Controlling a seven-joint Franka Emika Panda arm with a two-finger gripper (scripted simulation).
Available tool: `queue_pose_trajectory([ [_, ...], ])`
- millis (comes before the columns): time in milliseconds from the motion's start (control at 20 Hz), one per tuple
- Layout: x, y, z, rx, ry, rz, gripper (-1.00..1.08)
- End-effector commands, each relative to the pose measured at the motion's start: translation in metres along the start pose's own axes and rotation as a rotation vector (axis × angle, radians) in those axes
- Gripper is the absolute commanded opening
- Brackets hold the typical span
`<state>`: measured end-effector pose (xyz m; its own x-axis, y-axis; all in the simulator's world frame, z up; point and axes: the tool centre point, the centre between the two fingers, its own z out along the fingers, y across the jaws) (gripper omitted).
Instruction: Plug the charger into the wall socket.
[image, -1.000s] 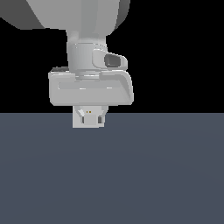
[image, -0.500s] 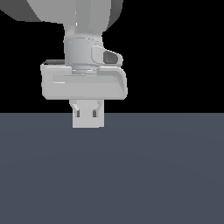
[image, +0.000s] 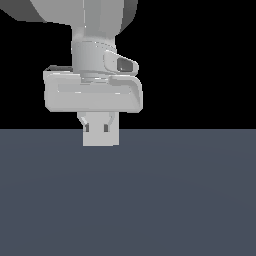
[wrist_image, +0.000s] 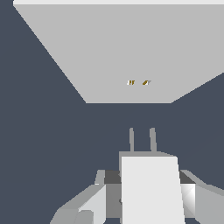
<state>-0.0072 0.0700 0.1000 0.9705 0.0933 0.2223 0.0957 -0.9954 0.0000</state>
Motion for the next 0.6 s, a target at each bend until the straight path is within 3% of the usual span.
queue_pose_trajectory([
  [0,0.000,0.000,0.000,0.000,0.000,-0.002,-1.00],
  [550,0.018,0.000,0.004,0.000,0.000,-0.001,-1.00],
])
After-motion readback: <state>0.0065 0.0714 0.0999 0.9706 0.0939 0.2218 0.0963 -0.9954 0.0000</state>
